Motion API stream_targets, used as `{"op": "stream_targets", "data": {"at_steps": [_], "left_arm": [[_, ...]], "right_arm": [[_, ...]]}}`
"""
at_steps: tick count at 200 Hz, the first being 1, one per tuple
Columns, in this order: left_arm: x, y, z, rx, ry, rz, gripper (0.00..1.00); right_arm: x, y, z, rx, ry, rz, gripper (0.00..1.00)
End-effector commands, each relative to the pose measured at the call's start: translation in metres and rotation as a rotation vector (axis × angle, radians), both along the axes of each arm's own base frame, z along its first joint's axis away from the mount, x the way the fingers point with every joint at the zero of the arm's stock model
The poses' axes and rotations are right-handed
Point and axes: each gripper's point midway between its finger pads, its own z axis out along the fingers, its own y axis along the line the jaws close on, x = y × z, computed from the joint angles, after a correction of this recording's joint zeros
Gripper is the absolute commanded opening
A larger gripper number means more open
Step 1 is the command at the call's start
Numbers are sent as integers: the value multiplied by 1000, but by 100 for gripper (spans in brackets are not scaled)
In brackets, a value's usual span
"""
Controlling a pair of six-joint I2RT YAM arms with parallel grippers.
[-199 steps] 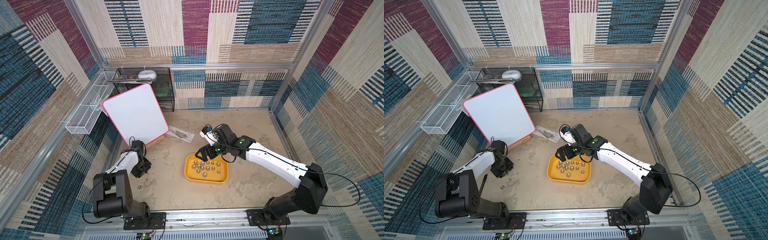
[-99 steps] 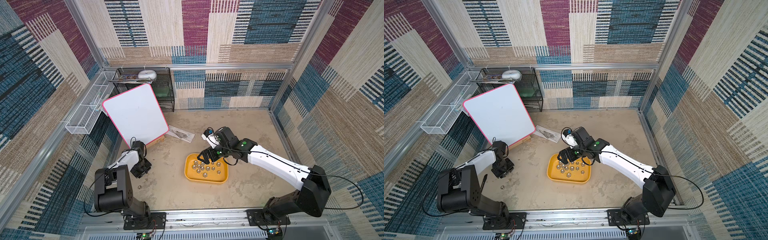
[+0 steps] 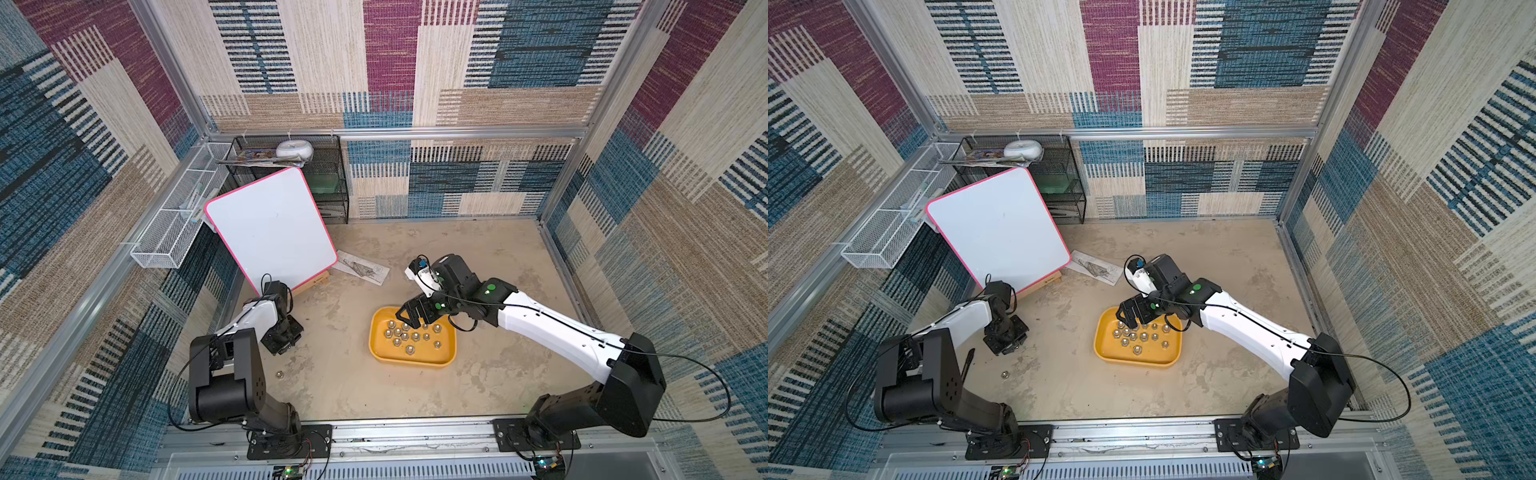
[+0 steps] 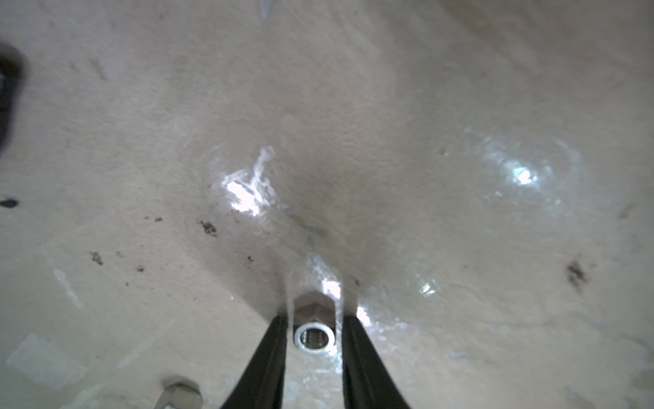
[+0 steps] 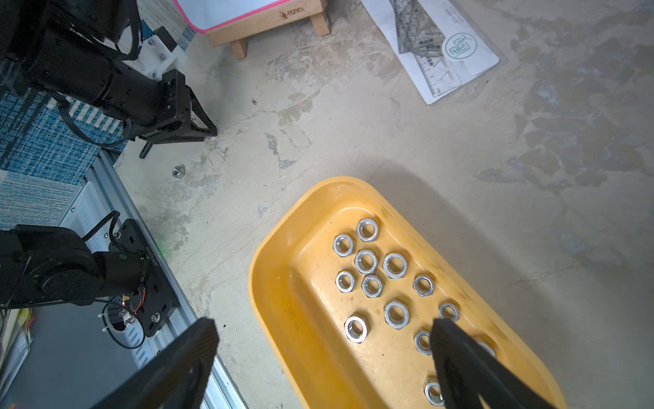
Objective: Put the nuts on the desktop into the storage box
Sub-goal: Pick up the nut from the center of the board, then place the nut in the storage box.
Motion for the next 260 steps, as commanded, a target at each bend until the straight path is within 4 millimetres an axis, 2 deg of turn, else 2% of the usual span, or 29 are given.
{"op": "stream_targets", "data": {"at_steps": [1,21,43,91,132,168,204,236,260], "left_arm": [[4,5,-5,17,-11,2,33],[2,2,-9,5,-5,7,29],[1,1,-8,-1,-14,13,18],[3,-3,10,-2,-50,2,18],[9,-24,34,-28,-98,-42,21],[15,-62,57,-33,-118,-142,21],[21,-116,81,-58,-166,-246,22],[25,-174,97,-91,-201,-356,23],[25,-223,99,-102,-198,-459,23]], "right_arm": [[1,0,4,10,-10,-7,99],[1,0,4,11,-10,-9,99],[0,-1,4,13,-10,-10,99],[0,-3,5,13,-11,-15,99],[0,-7,3,7,-13,-36,99],[2,-21,2,-6,-31,-106,99],[-1,-35,2,-6,-46,-147,99],[-4,-49,1,-2,-48,-184,99],[-4,-64,5,10,-67,-238,99]]}}
